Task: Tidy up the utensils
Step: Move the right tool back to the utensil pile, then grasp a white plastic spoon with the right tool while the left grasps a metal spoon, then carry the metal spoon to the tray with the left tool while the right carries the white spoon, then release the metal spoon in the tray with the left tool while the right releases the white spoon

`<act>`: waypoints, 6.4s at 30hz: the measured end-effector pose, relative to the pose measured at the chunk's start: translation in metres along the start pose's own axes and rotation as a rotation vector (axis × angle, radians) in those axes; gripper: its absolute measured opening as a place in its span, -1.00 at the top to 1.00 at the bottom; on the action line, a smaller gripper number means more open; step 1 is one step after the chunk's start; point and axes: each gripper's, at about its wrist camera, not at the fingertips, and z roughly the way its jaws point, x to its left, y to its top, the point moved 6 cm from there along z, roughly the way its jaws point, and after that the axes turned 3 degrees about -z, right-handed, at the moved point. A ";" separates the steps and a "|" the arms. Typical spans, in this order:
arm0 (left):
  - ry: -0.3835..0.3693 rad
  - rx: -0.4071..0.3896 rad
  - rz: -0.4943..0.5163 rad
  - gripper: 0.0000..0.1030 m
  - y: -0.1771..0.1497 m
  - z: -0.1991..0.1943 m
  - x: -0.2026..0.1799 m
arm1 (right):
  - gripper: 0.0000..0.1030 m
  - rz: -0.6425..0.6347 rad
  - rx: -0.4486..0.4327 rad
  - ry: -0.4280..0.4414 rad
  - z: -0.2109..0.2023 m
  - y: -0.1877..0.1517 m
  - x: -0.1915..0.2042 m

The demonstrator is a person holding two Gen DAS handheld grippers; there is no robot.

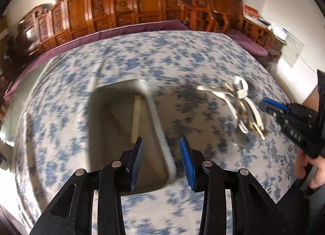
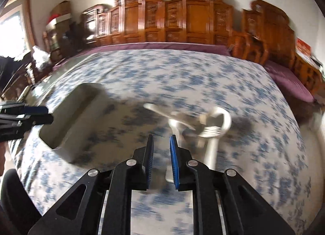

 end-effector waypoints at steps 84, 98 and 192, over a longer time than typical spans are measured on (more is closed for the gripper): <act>-0.197 0.159 0.122 0.53 -0.003 0.121 -0.144 | 0.90 0.161 0.054 0.006 0.040 -0.024 -0.087; -0.081 0.141 0.204 0.79 0.006 0.130 -0.149 | 0.90 0.162 0.036 0.020 0.034 -0.020 -0.084; 0.052 0.033 -0.116 0.89 -0.007 0.030 0.094 | 0.89 -0.163 0.034 0.194 -0.002 0.026 0.176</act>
